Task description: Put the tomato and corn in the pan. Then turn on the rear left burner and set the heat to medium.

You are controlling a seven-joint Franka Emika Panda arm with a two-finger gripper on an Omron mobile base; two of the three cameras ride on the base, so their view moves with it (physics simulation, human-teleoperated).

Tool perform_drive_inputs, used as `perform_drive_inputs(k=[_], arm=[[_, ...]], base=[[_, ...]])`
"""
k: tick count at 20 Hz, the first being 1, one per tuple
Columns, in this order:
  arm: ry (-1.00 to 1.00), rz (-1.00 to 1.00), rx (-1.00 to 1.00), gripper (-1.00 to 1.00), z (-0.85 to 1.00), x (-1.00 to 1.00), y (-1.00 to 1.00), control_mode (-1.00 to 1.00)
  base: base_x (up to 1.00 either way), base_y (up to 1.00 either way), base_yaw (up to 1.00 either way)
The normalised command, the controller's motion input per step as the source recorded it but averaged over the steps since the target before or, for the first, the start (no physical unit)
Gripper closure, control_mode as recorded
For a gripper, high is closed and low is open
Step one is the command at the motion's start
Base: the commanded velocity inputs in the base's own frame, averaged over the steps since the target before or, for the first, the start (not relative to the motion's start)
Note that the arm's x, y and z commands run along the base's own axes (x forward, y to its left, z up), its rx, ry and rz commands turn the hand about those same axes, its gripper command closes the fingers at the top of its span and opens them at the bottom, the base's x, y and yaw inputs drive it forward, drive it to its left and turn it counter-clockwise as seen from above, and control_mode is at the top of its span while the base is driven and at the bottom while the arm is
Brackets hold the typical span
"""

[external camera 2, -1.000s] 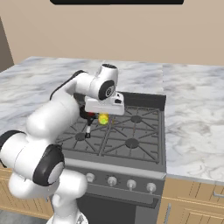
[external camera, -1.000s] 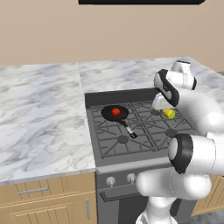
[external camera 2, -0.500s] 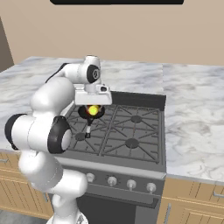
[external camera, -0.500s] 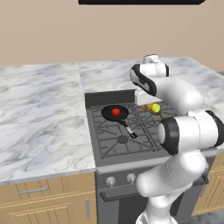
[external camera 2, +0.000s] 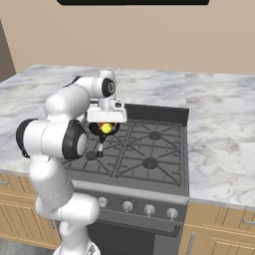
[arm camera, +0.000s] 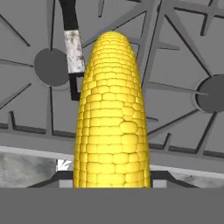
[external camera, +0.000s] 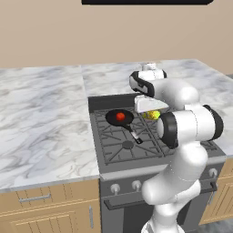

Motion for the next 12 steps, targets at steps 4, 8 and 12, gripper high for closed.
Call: perform_drive_inputs(k=[4, 8, 12], arm=[[-0.09, 0.0, 0.0, 1.0, -0.01, 0.47, 0.28, -1.0], [-0.2, 0.0, 0.0, 1.0, 0.0, 0.43, 0.3, -1.0], [-0.31, 0.0, 0.03, 1.0, -0.04, 0.17, 0.19, -1.0]], base=[[0.0, 0.0, 0.0], [0.0, 0.0, 0.0], [0.0, 0.0, 0.0]])
